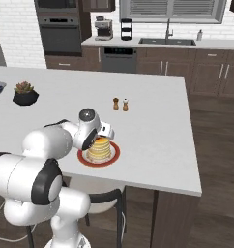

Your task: Take the strawberry from the fridge and place it on top of the pancake, located on the dining counter.

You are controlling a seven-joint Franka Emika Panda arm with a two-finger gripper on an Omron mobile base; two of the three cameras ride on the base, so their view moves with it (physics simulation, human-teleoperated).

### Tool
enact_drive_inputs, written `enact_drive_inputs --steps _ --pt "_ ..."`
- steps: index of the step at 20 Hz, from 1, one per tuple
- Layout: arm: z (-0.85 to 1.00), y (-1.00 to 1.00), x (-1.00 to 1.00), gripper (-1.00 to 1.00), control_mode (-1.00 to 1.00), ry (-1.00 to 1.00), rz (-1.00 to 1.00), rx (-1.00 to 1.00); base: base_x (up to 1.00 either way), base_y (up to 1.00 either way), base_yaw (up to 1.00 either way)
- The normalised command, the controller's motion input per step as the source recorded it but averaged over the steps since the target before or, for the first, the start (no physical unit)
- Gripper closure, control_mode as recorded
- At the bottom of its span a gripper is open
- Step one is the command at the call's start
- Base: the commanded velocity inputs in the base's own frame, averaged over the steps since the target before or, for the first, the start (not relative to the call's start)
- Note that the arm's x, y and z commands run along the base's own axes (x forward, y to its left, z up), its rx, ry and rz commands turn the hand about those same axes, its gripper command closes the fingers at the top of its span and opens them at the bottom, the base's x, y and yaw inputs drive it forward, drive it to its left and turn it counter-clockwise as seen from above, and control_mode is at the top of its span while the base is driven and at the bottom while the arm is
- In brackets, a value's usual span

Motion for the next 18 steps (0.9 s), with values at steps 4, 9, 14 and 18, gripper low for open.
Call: enact_drive_inputs --steps 4,9,14,18 --pt "-0.08 0.00 0.00 -1.00 -1.00 0.00 0.00 0.00 0.00 0.00 0.00" --pt "-0.13 0.00 -0.12 -1.00 -1.00 0.02 0.00 0.00 0.00 0.00 0.00" --pt "-0.12 0.00 -0.16 -1.00 -1.00 0.02 0.00 0.00 0.00 0.00 0.00" --pt "0.16 0.00 -0.27 -1.00 -1.00 -0.05 0.00 0.00 0.00 0.00 0.00"
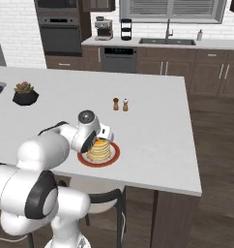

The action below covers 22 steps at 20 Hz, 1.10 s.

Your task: Take the strawberry from the fridge and place it on top of the pancake, located on the dining counter.

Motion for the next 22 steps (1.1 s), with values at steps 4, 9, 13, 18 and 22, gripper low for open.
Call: enact_drive_inputs --steps 4,9,13,18,22 --pt "0.43 0.00 -0.36 -1.00 -1.00 -0.14 0.00 0.00 0.00 0.00 0.00" --pt "0.60 0.00 -0.57 -1.00 -1.00 -0.19 0.00 0.00 0.00 0.00 0.00" --pt "0.65 0.02 -0.87 -1.00 -1.00 -0.05 0.00 0.00 0.00 0.00 0.00" --pt "0.85 0.01 -0.94 -1.00 -1.00 0.00 0.00 0.00 0.00 0.00 0.00" --pt "0.91 0.02 -0.94 -1.00 -1.00 0.00 0.00 0.00 0.00 0.00 0.00"
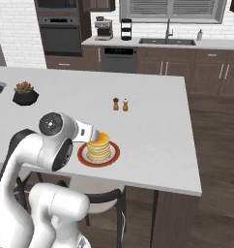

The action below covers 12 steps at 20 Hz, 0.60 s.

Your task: Take the strawberry from the fridge and place it on top of the pancake, located on the dining counter.

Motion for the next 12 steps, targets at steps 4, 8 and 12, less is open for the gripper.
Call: enact_drive_inputs --steps 4,8,12 --pt "0.89 0.04 -0.85 -1.00 -1.00 0.00 0.00 -0.01 0.00 0.00 0.00" --pt "0.86 0.01 -0.72 -1.00 -1.00 0.00 0.00 -0.05 0.00 0.00 0.00" --pt "0.85 0.00 -0.87 -1.00 -1.00 0.00 0.00 -0.04 0.00 0.00 0.00"
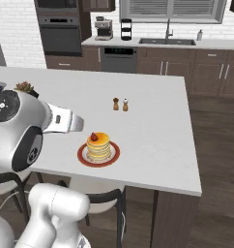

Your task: Take the strawberry from the fridge and place it on top of the pancake, located on the dining counter.

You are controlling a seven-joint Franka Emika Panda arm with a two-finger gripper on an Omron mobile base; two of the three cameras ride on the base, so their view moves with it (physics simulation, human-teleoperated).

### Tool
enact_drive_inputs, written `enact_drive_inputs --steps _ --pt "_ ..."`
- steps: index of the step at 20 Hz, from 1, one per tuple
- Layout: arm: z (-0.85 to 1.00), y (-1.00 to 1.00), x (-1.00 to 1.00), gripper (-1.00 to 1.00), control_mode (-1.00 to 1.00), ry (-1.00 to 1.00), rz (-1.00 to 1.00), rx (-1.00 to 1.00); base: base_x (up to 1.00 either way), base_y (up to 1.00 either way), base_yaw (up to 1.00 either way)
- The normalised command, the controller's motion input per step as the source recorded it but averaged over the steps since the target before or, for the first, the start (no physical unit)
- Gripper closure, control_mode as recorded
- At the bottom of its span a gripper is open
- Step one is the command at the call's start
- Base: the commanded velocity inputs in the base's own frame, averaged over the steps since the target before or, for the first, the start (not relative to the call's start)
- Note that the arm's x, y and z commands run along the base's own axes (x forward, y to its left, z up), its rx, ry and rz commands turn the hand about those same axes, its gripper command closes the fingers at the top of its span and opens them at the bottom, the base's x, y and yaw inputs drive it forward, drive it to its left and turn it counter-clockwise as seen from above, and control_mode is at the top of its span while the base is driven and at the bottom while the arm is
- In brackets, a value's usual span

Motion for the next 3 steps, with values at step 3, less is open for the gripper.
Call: enact_drive_inputs --steps 3 --pt "0.72 0.00 -0.80 -1.00 -1.00 0.00 0.00 -0.05 0.00 0.00 0.00"
